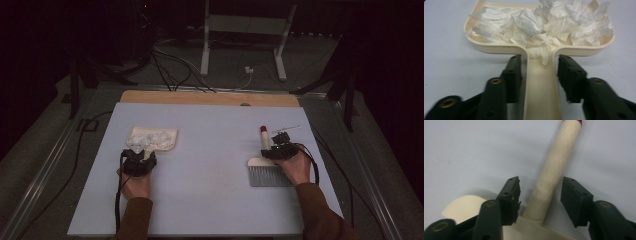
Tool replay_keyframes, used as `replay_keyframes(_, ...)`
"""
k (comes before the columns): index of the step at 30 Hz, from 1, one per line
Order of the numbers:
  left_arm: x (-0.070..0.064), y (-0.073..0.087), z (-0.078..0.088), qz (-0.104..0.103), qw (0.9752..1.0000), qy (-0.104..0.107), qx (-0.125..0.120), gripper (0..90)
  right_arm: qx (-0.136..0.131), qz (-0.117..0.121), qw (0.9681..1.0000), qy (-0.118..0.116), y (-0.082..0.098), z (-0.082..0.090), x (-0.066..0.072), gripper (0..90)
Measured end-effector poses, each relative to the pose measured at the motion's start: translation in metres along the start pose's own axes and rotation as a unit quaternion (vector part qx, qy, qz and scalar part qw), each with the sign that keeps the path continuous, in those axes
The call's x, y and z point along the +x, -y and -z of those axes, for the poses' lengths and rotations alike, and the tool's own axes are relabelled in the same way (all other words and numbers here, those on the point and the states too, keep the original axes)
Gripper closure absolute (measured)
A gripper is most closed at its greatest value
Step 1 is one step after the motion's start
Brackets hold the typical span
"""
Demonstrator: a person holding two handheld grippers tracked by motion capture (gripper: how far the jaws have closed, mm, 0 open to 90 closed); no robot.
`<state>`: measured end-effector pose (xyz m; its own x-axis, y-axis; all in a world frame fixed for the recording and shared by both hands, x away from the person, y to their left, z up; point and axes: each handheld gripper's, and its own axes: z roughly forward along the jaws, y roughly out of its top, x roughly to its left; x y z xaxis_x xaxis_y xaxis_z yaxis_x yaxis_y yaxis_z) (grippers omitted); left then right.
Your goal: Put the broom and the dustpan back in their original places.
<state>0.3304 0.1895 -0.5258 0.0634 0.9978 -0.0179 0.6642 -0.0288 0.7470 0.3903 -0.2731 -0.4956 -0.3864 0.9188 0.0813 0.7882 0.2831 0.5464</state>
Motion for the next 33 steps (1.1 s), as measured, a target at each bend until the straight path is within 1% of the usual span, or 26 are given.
replay_keyframes(1,0.0,0.0,0.001,-0.004,1.0,0.0,-0.002,48.4,-0.006,-0.002,1.0,-0.005,0.001,0.0,0.0,44.5)
replay_keyframes(2,0.0,0.0,0.001,-0.005,1.0,0.002,-0.003,47.5,-0.012,-0.005,0.9999,-0.009,0.002,0.001,0.0,42.9)
replay_keyframes(5,0.001,0.0,0.005,-0.005,0.9998,0.013,-0.015,43.4,-0.028,-0.011,0.9995,-0.013,0.005,0.001,0.002,38.6)
replay_keyframes(7,0.005,-0.002,0.01,0.007,0.999,0.035,-0.025,41.0,-0.039,-0.016,0.9989,-0.019,0.006,0.001,0.005,33.5)
replay_keyframes(8,0.006,-0.002,0.012,0.013,0.9986,0.042,-0.031,39.6,-0.045,-0.017,0.9987,-0.019,0.007,0.002,0.006,32.1)
replay_keyframes(9,0.007,-0.003,0.014,0.021,0.9978,0.049,-0.039,37.6,-0.051,-0.016,0.9984,-0.02,0.007,0.003,0.007,31.0)
replay_keyframes(10,0.01,-0.004,0.017,0.026,0.9969,0.059,-0.044,36.1,-0.057,-0.017,0.998,-0.021,0.007,0.004,0.008,27.8)
replay_keyframes(13,0.014,-0.005,0.025,0.042,0.9934,0.084,-0.066,32.2,-0.083,-0.013,0.9962,-0.024,0.006,0.011,0.012,22.0)
replay_keyframes(14,0.015,-0.006,0.028,0.045,0.992,0.092,-0.074,30.7,-0.093,-0.013,0.9952,-0.027,0.005,0.014,0.014,19.9)
replay_keyframes(16,0.017,-0.007,0.033,0.044,0.9896,0.11,-0.082,24.0,-0.112,-0.009,0.9934,-0.027,0.005,0.02,0.017,15.3)
replay_keyframes(18,0.018,-0.007,0.04,0.035,0.9883,0.116,-0.093,21.1,-0.13,-0.007,0.9911,-0.029,0.007,0.025,0.02,14.3)
replay_keyframes(20,0.019,-0.009,0.047,0.025,0.9863,0.126,-0.103,17.5,-0.145,-0.005,0.9887,-0.038,0.009,0.029,0.024,11.9)
replay_keyframes(22,0.02,-0.012,0.054,0.021,0.984,0.135,-0.114,15.4,-0.164,0.002,0.9857,-0.039,0.012,0.032,0.03,8.8)
replay_keyframes(23,0.02,-0.014,0.058,0.017,0.9824,0.142,-0.12,13.2,-0.171,0.005,0.9844,-0.039,0.013,0.033,0.032,7.1)
replay_keyframes(25,0.021,-0.017,0.064,0.011,0.9801,0.152,-0.128,6.9,-0.183,0.013,0.9824,-0.037,0.016,0.036,0.038,4.8)
replay_keyframes(27,0.021,-0.019,0.07,0.006,0.9784,0.152,-0.14,1.1,-0.193,0.024,0.9802,-0.036,0.019,0.037,0.044,3.9)
replay_keyframes(28,0.021,-0.019,0.073,0.006,0.9772,0.152,-0.148,0.8,-0.198,0.029,0.9792,-0.035,0.02,0.038,0.047,3.1)
replay_keyframes(30,0.022,-0.02,0.079,0.001,0.9744,0.161,-0.157,0.4,-0.205,0.037,0.9774,-0.034,0.023,0.04,0.052,2.3)
replay_keyframes(32,0.022,-0.019,0.084,-0.01,0.9722,0.164,-0.167,0.4,-0.216,0.044,0.9747,-0.036,0.026,0.043,0.055,1.8)
replay_keyframes(33,0.021,-0.019,0.086,-0.016,0.9711,0.166,-0.17,0.4,-0.224,0.047,0.9728,-0.037,0.028,0.044,0.057,1.8)
